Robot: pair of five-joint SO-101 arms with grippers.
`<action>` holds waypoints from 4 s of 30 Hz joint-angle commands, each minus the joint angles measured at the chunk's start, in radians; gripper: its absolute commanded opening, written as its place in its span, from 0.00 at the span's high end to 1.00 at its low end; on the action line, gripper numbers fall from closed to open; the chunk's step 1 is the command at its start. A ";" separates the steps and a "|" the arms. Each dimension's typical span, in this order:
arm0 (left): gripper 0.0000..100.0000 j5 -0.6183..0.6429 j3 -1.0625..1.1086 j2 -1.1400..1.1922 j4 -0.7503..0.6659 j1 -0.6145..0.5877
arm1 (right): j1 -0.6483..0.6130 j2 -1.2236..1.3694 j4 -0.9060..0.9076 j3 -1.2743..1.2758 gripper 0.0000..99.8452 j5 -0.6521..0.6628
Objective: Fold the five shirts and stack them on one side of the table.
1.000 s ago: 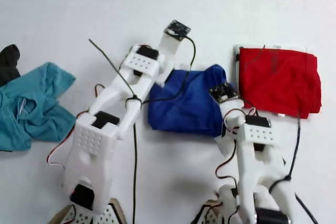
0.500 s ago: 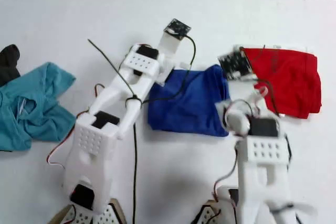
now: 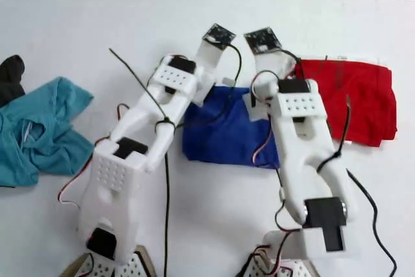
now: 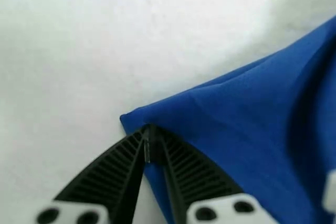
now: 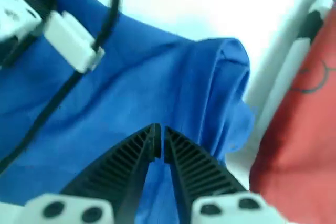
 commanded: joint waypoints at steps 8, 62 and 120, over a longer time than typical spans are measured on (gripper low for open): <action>0.97 0.003 -0.044 -0.008 -0.011 -0.008 | 0.061 0.255 -0.084 -0.089 0.98 0.002; 0.97 0.041 -0.499 0.298 0.201 0.023 | 0.202 -0.073 -0.108 0.328 0.98 0.123; 0.97 0.064 -0.522 -0.296 0.766 -0.374 | -0.154 -0.222 0.159 0.078 0.92 0.063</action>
